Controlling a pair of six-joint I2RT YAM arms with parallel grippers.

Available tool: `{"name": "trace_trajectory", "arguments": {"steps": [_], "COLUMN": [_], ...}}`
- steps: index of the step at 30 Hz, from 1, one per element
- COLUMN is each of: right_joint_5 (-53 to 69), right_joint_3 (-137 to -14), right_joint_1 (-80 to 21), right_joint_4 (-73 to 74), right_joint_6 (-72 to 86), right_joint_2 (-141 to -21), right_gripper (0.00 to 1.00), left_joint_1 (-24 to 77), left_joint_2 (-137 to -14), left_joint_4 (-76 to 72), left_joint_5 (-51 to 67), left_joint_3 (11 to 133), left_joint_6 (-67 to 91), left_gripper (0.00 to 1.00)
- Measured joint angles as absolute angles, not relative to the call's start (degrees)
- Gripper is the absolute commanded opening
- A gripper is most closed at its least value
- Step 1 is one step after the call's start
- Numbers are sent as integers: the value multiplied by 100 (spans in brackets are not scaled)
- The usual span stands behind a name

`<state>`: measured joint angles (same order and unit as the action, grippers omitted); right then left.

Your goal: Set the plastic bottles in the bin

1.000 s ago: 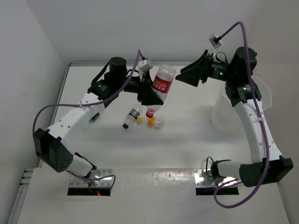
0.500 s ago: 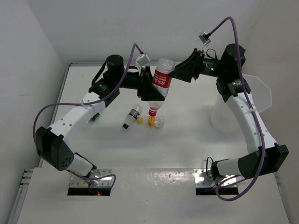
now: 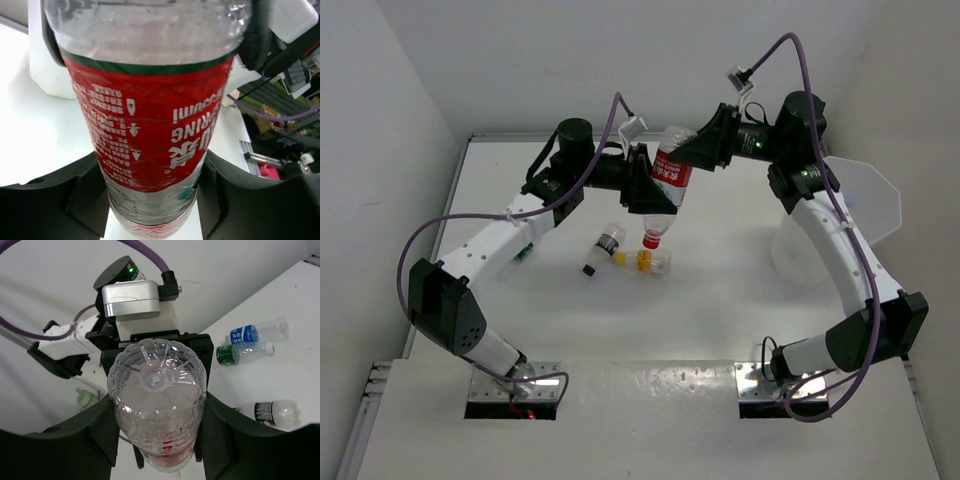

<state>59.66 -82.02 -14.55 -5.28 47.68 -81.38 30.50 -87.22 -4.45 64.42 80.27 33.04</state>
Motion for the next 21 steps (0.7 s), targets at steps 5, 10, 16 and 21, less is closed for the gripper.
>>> {"name": "trace_trajectory", "arguments": {"steps": [5,10,16,21], "right_joint_5": [5902,5804,5638,5194], "right_joint_3": [-8342,-8635,-9762,-11124], "right_joint_1": [-1468,-1009,1343,2423], "right_joint_4": [-183,449,823,2045], "right_joint_6": [4456,4110,4097,2941], "right_joint_2": [-8204,-8195,-8256,-8285], "right_gripper": [20,15,15,18], "left_joint_1": [2989,2379,1194,989], "left_joint_2": [-8733,-8689,-8641,-8689], "left_joint_4": [-399,266,1828,3166], "left_joint_5": [6414,6292,4525,2272], "left_joint_3": [8027,8031,8075,8187], "left_joint_6": [3312,2917,1658,690], "left_gripper": [100,100,100,100]}}
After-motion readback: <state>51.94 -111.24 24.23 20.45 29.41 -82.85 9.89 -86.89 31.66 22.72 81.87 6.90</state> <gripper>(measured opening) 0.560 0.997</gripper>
